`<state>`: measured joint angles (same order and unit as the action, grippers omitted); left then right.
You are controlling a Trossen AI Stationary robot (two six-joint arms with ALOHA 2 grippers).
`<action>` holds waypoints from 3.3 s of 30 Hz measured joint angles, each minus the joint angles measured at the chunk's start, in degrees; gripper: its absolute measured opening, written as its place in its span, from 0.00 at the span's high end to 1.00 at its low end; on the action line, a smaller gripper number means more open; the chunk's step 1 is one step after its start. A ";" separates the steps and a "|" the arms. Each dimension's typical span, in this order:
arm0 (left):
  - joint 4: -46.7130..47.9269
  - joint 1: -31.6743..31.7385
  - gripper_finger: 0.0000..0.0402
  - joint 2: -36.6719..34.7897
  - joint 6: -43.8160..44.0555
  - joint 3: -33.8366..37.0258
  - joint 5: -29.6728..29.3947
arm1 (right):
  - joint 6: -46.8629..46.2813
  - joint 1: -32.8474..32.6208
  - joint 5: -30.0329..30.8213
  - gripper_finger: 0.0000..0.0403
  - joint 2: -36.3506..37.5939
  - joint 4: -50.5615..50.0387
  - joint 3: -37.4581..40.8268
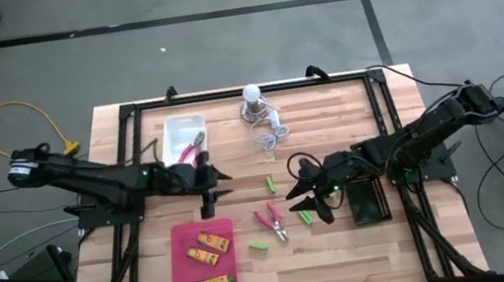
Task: Pick & Place School Supplies
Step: Put the pink pliers into the white bin
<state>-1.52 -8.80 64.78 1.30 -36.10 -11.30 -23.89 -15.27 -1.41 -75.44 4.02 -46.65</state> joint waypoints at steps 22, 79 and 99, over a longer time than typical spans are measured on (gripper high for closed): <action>2.35 -5.42 0.59 23.86 -14.60 -16.13 0.70 | -11.54 -0.28 0.27 0.61 0.00 -17.13 0.00; 17.30 -4.70 0.59 44.43 -21.36 -32.15 11.78 | -23.46 -14.75 9.46 0.61 0.00 -19.98 0.00; 17.30 -4.76 0.76 44.63 -20.73 -32.15 11.55 | -23.24 -14.75 9.42 0.61 0.00 -20.02 0.00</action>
<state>15.78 -13.56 109.40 -19.43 -68.25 0.25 -47.13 -30.02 8.01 -75.44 -16.01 -46.65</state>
